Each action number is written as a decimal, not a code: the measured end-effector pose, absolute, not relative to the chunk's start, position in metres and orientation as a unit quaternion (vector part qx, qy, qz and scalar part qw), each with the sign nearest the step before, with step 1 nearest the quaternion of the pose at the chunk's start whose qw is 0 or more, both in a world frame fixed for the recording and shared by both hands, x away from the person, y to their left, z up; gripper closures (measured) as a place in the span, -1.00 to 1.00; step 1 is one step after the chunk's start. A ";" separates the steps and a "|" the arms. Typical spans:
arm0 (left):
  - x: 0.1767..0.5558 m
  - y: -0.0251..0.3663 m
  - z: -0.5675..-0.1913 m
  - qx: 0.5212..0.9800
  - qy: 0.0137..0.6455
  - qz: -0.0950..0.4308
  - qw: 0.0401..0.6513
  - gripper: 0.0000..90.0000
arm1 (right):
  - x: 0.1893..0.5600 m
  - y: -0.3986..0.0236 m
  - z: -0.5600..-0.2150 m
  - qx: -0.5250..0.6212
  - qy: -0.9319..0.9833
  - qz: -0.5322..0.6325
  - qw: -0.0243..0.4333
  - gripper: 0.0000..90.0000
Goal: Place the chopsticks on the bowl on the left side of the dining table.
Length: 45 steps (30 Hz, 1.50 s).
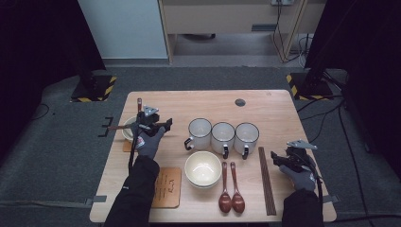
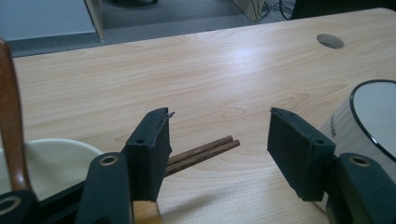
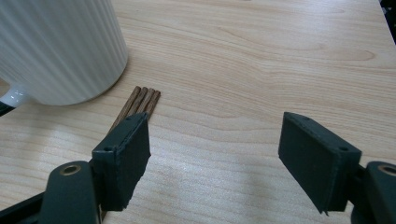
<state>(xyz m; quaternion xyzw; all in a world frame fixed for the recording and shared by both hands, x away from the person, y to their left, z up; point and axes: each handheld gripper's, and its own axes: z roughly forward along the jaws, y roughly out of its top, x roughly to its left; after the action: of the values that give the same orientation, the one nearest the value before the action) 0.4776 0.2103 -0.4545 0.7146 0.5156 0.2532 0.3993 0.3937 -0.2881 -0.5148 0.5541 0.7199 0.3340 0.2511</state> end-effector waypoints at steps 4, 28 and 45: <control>0.483 0.208 -0.459 0.718 0.519 0.255 0.388 -0.16 | 0.393 -0.288 -0.515 0.554 0.720 0.334 0.253 -0.45; 0.502 0.201 -0.470 0.727 0.527 0.268 0.349 -0.25 | 0.394 -0.288 -0.516 0.553 0.722 0.331 0.252 -0.46; 0.502 0.202 -0.472 0.730 0.529 0.266 0.342 -0.26 | 0.394 -0.288 -0.516 0.552 0.722 0.332 0.253 -0.45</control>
<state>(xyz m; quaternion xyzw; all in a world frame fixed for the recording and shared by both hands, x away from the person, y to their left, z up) 0.5019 0.2019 -0.4715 0.7298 0.5289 0.2657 0.3422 0.3943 -0.2882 -0.5161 0.5523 0.7218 0.3320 0.2526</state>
